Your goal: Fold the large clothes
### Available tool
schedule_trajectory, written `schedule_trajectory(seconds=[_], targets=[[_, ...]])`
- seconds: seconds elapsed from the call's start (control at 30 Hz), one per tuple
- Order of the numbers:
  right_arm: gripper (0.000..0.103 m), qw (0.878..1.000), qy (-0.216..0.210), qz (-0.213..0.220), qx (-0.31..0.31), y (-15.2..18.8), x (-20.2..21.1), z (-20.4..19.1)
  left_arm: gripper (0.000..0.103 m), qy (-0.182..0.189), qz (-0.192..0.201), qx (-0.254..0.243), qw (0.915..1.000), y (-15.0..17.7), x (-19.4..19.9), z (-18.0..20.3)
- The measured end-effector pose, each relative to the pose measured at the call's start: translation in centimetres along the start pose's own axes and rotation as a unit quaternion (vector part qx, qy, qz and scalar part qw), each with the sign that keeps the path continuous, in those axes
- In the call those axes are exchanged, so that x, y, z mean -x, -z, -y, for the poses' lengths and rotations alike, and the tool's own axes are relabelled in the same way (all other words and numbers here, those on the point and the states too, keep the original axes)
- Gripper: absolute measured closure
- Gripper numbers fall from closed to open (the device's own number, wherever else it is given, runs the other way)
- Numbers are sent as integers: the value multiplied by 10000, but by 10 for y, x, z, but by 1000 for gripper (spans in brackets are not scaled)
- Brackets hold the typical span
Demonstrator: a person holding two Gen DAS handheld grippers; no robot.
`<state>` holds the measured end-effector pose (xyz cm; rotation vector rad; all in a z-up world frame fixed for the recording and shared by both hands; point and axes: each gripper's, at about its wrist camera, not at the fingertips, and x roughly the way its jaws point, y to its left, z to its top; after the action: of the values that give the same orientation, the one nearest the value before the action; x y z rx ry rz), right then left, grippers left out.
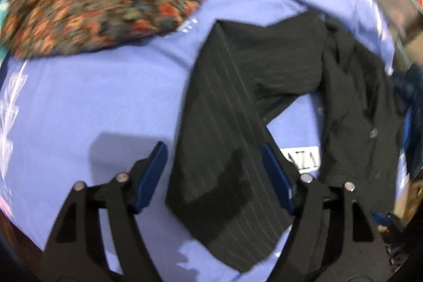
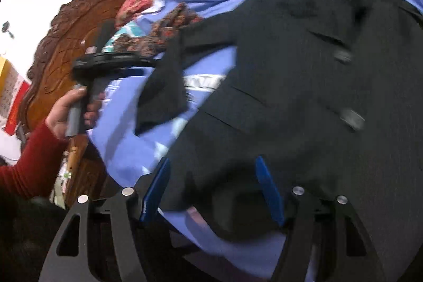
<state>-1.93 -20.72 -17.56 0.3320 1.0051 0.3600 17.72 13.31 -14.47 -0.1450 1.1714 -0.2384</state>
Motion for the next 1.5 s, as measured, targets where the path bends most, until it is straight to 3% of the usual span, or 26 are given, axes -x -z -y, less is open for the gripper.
schedule_trajectory(seconds=[0.13,0.27,0.37,0.47,0.57,0.6,0.63,0.67,0.7,0.73,0.83,0.93,1.07,1.13,1.17,1.23,1.3,1.4,1.5], targets=[[22,9909,843,703,-777,29,73,66,31,545,150,-156,9983,33,33,17],[22,9723,1480,1074,-1455,58,127,128,31,1520,-349,-612,9859,77,39,58],[22,9686,1312,1048,-1835,72,138,158,31,2075,-895,-909,9699,110,26,96],[22,9708,1063,1066,-1870,76,131,166,31,1900,-1248,-1107,9675,132,4,122],[25,9753,981,861,-1784,75,113,170,31,1940,-1626,-861,9636,146,-17,131],[40,9760,1035,749,-1764,74,106,170,31,1962,-1729,-785,9620,149,-23,133],[74,9766,1067,643,-1755,74,100,172,34,1942,-1781,-777,9615,152,-27,136],[83,9765,1079,644,-1751,74,100,173,57,1866,-1784,-789,9629,152,-28,140],[83,9767,1056,729,-1723,75,105,171,87,1815,-1817,-762,9634,151,-28,142],[83,9772,976,848,-1686,75,115,166,99,1867,-1845,-662,9627,147,-28,140],[83,9744,816,1304,-1638,76,159,151,100,2502,-1860,-152,9500,137,5,135],[83,9764,1030,1401,-1279,81,205,127,100,2844,-1700,-332,9429,134,52,142],[83,9787,1229,858,-1400,97,190,141,100,2428,-1794,-458,9522,140,65,132],[77,9750,1357,696,-1617,101,176,156,100,1814,-2059,-420,9607,147,43,120],[76,9679,1324,871,-1952,105,176,172,100,1647,-2167,-357,9616,148,34,116],[61,9470,1077,1490,-2636,117,188,199,100,1683,-2255,-26,9596,147,22,98],[49,9379,1132,1657,-2831,114,190,214,100,1675,-2144,147,9622,139,18,88],[47,9460,1332,1493,-2551,99,173,225,96,1674,-2053,290,9638,128,11,83],[47,9522,1238,1218,-2512,83,144,237,89,1771,-2038,276,9625,125,5,88]])
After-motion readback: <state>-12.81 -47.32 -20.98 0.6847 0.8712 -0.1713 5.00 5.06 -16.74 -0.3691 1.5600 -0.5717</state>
